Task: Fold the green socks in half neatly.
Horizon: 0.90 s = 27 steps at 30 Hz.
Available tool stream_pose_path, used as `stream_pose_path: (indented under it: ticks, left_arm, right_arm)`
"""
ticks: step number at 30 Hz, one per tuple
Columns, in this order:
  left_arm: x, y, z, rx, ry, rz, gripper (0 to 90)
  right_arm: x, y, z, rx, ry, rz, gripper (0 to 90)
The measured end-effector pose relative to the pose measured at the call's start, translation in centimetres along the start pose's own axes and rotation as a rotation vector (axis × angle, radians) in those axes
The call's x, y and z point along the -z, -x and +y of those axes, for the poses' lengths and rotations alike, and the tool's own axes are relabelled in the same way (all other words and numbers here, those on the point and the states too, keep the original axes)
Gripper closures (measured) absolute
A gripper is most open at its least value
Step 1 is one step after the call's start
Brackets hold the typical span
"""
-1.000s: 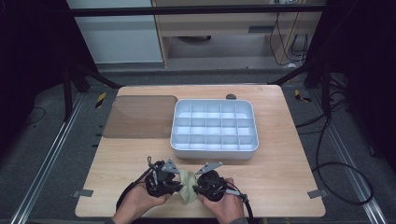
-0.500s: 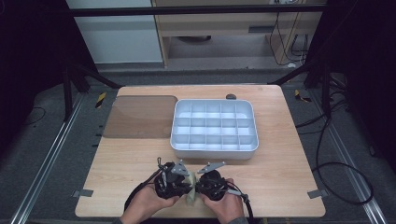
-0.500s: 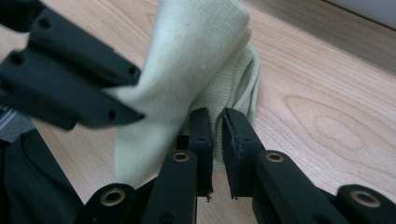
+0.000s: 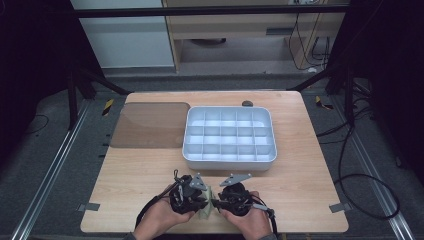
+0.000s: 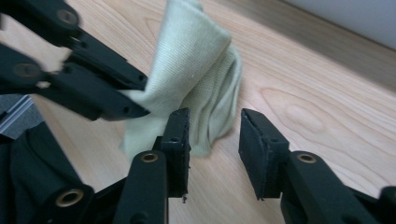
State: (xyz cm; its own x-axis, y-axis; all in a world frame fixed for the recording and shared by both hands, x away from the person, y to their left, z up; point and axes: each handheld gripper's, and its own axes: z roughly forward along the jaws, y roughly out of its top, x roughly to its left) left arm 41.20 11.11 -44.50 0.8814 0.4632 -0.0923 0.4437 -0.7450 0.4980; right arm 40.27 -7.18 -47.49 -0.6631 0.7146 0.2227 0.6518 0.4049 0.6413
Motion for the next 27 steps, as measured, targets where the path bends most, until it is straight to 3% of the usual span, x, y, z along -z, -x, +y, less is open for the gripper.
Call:
stream_pose_path:
  ticks: [5, 12, 18, 27]
  left_arm:
    - [-0.7, 0.0, 0.3, -0.009, -0.018, -0.002, 84.4]
    - [-1.5, -0.1, 0.6, 0.000, -0.032, -0.021, 84.2]
    - [-1.9, -0.8, 0.6, 0.036, -0.038, -0.053, 84.2]
    - [-2.2, -0.8, 0.8, 0.048, -0.048, -0.052, 84.2]
  right_arm:
    - [1.3, 0.7, -0.8, 0.001, -0.018, -0.049, 59.7]
    - [1.8, 1.3, -1.4, -0.011, -0.022, -0.057, 58.1]
    - [1.6, 1.4, -1.4, -0.012, -0.037, -0.055, 56.2]
    - [1.5, 1.7, -1.6, -0.035, -0.031, -0.076, 54.9]
